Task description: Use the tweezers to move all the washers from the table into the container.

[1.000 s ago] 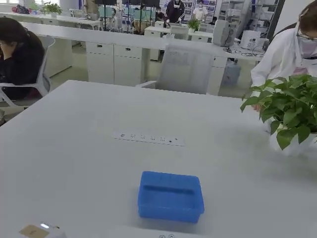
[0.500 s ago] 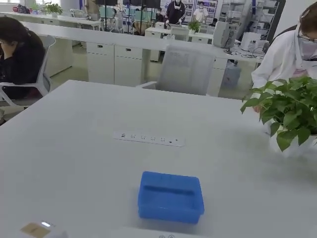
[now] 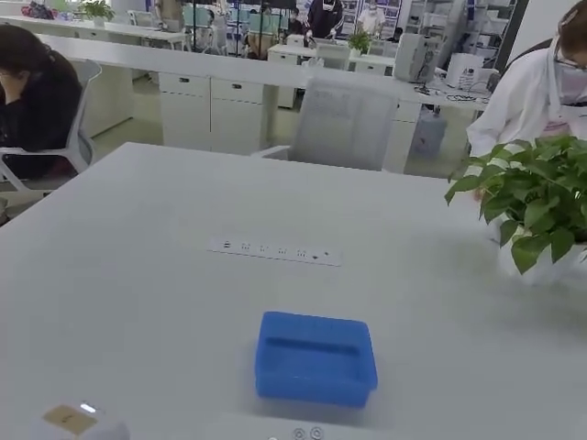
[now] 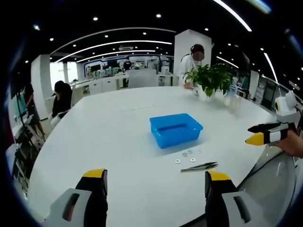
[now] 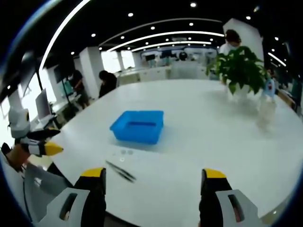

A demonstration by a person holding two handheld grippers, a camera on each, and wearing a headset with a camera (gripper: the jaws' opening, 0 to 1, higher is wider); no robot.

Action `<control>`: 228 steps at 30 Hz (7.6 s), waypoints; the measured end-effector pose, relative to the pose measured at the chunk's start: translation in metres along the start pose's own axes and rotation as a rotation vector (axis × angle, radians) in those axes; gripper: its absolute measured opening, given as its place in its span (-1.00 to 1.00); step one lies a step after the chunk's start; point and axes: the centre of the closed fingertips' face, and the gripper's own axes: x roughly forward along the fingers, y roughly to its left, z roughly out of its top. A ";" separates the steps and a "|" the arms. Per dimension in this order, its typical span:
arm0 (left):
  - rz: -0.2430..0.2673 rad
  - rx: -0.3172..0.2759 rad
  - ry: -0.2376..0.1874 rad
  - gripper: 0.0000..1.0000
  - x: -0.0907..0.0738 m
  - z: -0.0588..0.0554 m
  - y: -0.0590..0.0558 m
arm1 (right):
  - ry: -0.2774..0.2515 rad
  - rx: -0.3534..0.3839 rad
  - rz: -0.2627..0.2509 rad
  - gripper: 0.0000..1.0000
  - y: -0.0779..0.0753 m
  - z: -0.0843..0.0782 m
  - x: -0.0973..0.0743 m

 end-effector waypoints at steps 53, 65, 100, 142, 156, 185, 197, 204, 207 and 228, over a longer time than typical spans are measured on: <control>-0.568 0.605 0.258 -0.66 0.123 -0.050 -0.076 | 0.195 -0.065 0.121 0.59 0.036 -0.023 0.050; -0.683 0.806 0.237 -1.00 0.119 -0.063 -0.102 | 0.266 -0.141 0.209 0.55 0.058 -0.038 0.071; -0.677 0.809 0.054 -1.00 0.035 0.025 -0.114 | 0.243 -0.547 0.473 -0.70 0.140 -0.021 0.096; -0.623 0.793 0.081 -1.00 0.072 0.033 -0.080 | 0.263 -0.575 0.494 -0.83 0.142 -0.010 0.148; -0.641 0.783 0.072 -1.00 0.071 0.032 -0.082 | 0.213 -0.756 0.503 -0.82 0.153 0.004 0.133; -0.139 0.157 0.006 -0.41 0.008 -0.005 -0.017 | 0.252 -0.846 0.486 -0.91 0.140 0.002 0.143; 0.024 0.141 -0.016 0.09 0.014 -0.010 0.007 | 0.288 -0.715 0.521 -0.93 0.137 0.004 0.150; 0.016 0.148 0.000 0.31 0.018 -0.013 0.005 | 0.292 -0.699 0.520 -0.95 0.136 0.004 0.150; 0.014 0.143 0.010 0.39 0.019 -0.015 0.005 | 0.287 -0.660 0.511 -0.95 0.132 0.007 0.146; 0.027 0.173 0.014 0.53 0.020 -0.017 0.006 | 0.072 -0.487 0.433 -0.95 0.119 0.106 0.131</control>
